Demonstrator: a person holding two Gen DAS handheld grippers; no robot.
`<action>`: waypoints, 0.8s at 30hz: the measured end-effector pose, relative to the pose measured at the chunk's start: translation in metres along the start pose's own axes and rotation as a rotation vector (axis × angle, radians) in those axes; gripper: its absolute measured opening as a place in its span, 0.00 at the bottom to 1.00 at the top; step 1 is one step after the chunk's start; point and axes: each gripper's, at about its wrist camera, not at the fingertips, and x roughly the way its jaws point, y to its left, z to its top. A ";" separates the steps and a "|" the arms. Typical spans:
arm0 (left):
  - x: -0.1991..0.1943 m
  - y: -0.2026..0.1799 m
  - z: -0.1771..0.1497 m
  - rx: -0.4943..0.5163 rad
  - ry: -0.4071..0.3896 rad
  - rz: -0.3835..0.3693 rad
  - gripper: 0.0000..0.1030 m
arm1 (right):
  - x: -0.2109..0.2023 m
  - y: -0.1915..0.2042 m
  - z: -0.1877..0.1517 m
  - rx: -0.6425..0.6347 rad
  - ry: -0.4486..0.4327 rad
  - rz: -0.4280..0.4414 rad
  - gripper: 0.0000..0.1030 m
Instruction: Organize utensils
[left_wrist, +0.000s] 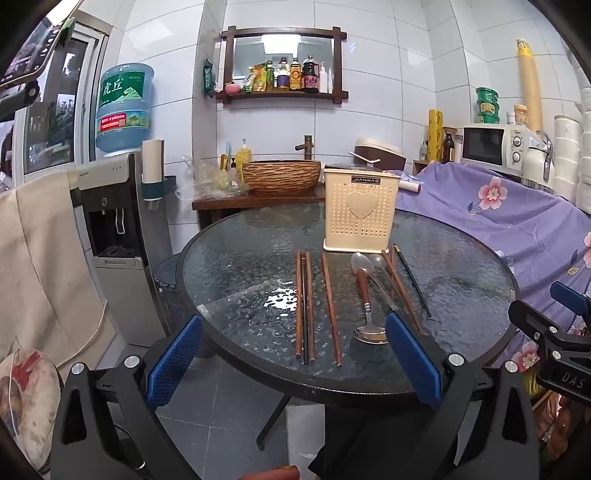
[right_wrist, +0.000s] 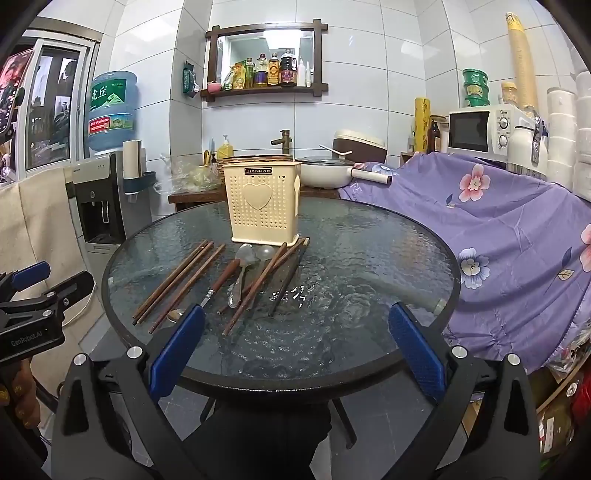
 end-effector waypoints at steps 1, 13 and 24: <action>0.000 0.000 0.000 0.000 0.000 -0.001 0.94 | 0.000 0.000 0.000 0.000 0.000 -0.001 0.95; 0.001 0.002 -0.002 -0.012 0.005 -0.009 0.94 | 0.000 0.000 0.000 -0.002 0.006 -0.001 0.95; 0.000 0.002 -0.001 -0.012 0.006 -0.016 0.94 | 0.000 0.000 -0.001 -0.002 0.006 -0.001 0.95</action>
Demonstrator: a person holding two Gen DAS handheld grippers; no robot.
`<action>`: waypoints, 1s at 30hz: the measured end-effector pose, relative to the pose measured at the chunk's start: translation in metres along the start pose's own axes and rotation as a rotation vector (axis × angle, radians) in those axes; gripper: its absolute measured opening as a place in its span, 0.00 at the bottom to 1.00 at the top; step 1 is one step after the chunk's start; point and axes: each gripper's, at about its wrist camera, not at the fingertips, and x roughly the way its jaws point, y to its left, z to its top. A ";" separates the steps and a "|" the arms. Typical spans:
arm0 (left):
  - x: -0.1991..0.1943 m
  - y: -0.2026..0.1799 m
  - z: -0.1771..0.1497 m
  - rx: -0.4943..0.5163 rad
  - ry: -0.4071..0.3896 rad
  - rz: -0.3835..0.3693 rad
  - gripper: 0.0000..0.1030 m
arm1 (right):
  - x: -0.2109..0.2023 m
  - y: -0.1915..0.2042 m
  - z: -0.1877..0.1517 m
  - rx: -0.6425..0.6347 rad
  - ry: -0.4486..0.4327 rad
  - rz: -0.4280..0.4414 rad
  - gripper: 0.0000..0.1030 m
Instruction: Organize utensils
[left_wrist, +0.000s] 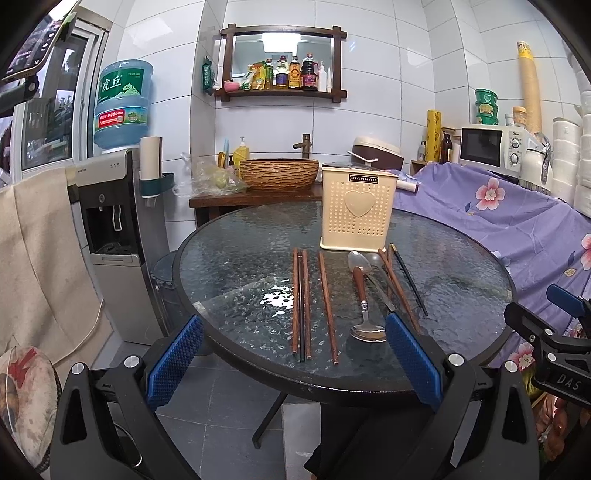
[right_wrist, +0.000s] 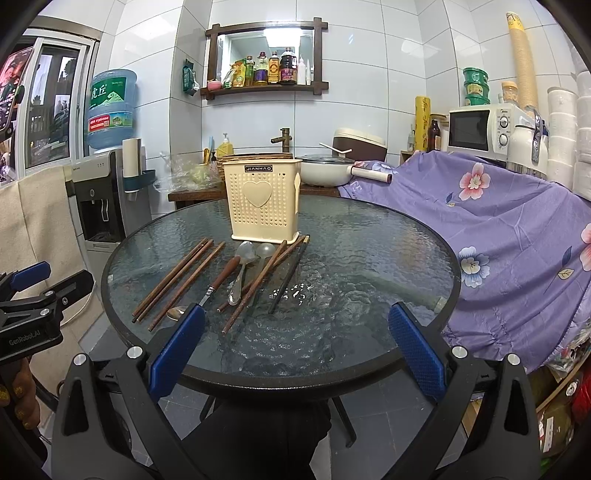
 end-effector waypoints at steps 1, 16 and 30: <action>0.000 0.000 0.000 0.001 -0.001 -0.001 0.94 | 0.000 0.000 0.000 -0.001 0.001 0.000 0.95; 0.000 -0.002 0.000 0.002 0.003 -0.002 0.94 | 0.001 0.000 -0.001 -0.001 0.003 0.002 0.95; -0.001 -0.003 0.000 0.005 0.005 -0.004 0.94 | 0.001 0.000 -0.001 0.001 0.003 0.003 0.95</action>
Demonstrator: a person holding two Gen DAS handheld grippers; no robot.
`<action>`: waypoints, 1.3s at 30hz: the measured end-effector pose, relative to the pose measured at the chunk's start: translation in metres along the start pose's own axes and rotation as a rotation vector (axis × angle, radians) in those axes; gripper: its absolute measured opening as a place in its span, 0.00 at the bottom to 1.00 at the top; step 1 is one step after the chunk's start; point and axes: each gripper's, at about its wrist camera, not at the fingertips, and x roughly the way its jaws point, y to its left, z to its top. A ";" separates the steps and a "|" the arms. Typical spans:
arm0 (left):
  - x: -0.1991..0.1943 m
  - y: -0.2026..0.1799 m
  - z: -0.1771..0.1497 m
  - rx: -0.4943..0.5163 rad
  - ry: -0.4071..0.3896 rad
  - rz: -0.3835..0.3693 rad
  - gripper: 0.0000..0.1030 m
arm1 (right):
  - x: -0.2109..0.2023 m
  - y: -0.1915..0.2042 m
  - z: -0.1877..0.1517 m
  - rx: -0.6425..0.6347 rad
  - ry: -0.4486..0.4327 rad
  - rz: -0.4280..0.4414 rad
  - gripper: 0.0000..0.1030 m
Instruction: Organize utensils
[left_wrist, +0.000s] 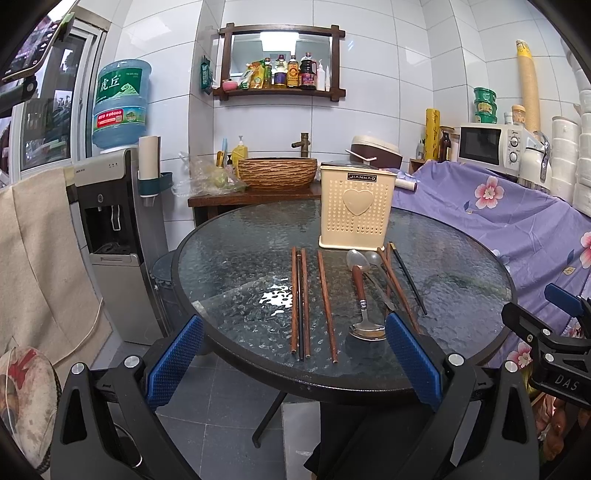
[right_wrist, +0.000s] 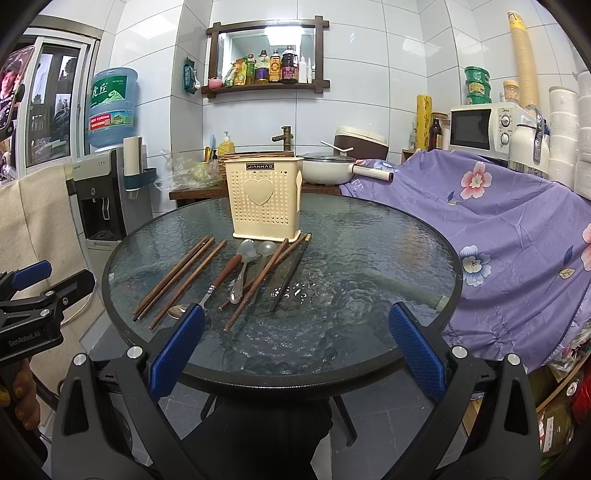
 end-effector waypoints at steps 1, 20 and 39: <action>0.000 0.000 0.000 0.001 0.001 -0.001 0.94 | 0.000 0.000 0.000 -0.001 0.002 -0.001 0.95; 0.002 0.001 -0.001 -0.002 0.014 -0.002 0.94 | 0.003 0.002 -0.003 -0.006 0.018 0.000 0.95; 0.043 0.012 0.015 0.042 0.088 0.008 0.94 | 0.053 -0.017 0.011 0.038 0.162 0.043 0.95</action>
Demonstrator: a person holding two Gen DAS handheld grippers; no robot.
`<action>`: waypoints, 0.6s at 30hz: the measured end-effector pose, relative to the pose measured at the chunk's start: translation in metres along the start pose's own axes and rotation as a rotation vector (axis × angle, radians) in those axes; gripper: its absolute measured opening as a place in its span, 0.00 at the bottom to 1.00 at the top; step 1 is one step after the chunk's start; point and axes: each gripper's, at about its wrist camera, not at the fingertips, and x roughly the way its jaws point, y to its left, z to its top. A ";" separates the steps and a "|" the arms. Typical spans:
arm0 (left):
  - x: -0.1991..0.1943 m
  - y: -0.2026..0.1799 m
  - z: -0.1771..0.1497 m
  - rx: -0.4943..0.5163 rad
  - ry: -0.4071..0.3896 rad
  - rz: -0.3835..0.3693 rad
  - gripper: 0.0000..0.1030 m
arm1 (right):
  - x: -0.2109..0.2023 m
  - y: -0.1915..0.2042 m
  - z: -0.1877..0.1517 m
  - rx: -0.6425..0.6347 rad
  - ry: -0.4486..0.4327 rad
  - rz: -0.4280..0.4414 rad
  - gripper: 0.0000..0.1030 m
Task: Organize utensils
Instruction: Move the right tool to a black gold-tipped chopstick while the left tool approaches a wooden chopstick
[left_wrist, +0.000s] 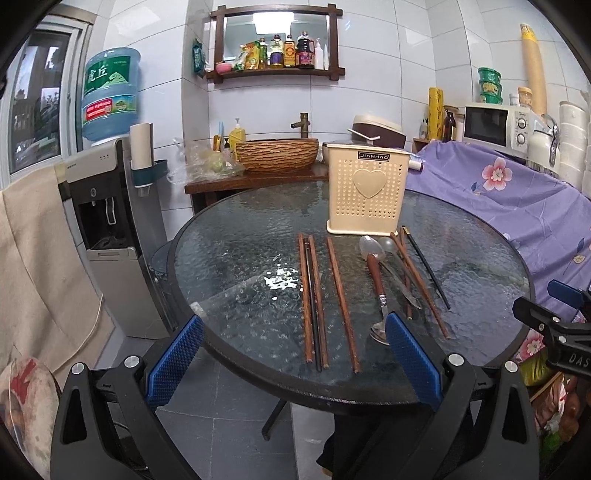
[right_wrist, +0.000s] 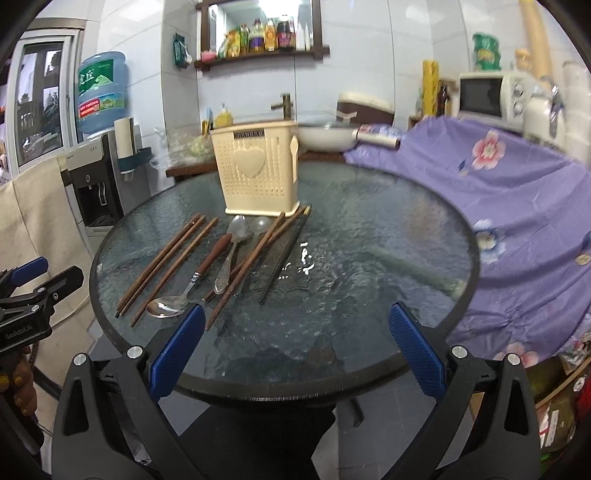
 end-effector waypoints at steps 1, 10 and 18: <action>0.004 0.001 0.003 0.009 0.004 0.002 0.94 | 0.008 -0.002 0.005 0.004 0.023 0.007 0.95; 0.063 0.020 0.037 0.005 0.109 -0.039 0.68 | 0.061 0.000 0.045 -0.039 0.131 0.027 0.84; 0.119 0.027 0.068 0.030 0.218 -0.077 0.55 | 0.135 -0.004 0.079 -0.012 0.275 0.055 0.61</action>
